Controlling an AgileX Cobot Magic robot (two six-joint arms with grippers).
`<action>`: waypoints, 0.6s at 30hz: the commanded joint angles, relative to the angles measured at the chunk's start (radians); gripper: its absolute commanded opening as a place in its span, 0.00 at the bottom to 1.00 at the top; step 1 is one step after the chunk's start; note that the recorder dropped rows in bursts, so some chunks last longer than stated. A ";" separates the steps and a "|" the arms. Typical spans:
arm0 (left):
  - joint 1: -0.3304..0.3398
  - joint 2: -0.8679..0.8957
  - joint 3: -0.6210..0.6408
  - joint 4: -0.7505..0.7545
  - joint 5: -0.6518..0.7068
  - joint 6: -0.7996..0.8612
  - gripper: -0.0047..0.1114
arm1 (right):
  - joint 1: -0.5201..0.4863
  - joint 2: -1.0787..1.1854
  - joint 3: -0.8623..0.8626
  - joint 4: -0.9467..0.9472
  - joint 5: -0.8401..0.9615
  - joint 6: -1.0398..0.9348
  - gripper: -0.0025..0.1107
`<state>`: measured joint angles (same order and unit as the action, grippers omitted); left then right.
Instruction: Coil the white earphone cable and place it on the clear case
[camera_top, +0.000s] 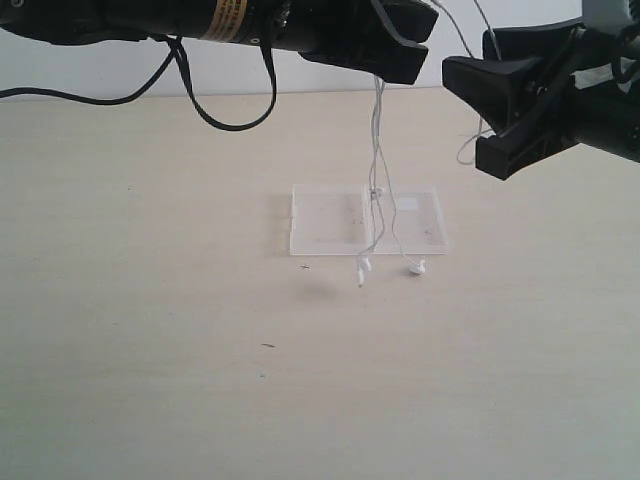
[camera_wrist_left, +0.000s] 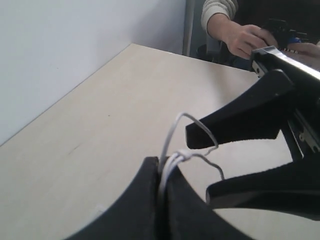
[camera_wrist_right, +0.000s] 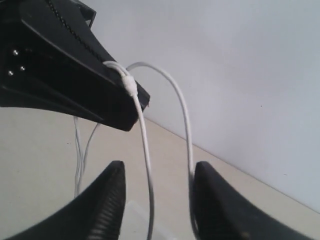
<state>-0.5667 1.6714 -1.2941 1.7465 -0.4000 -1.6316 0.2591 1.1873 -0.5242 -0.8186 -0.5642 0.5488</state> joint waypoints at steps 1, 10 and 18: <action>-0.003 0.002 -0.007 -0.002 0.002 0.000 0.04 | -0.004 -0.001 -0.006 -0.002 -0.010 0.006 0.24; -0.003 0.002 -0.007 -0.002 0.002 0.000 0.04 | -0.004 -0.001 -0.006 -0.002 -0.008 0.003 0.02; -0.003 0.002 -0.007 -0.002 0.002 0.000 0.04 | -0.004 -0.001 -0.006 0.000 -0.008 0.003 0.02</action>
<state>-0.5667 1.6714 -1.2941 1.7465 -0.4000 -1.6316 0.2591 1.1873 -0.5242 -0.8186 -0.5642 0.5527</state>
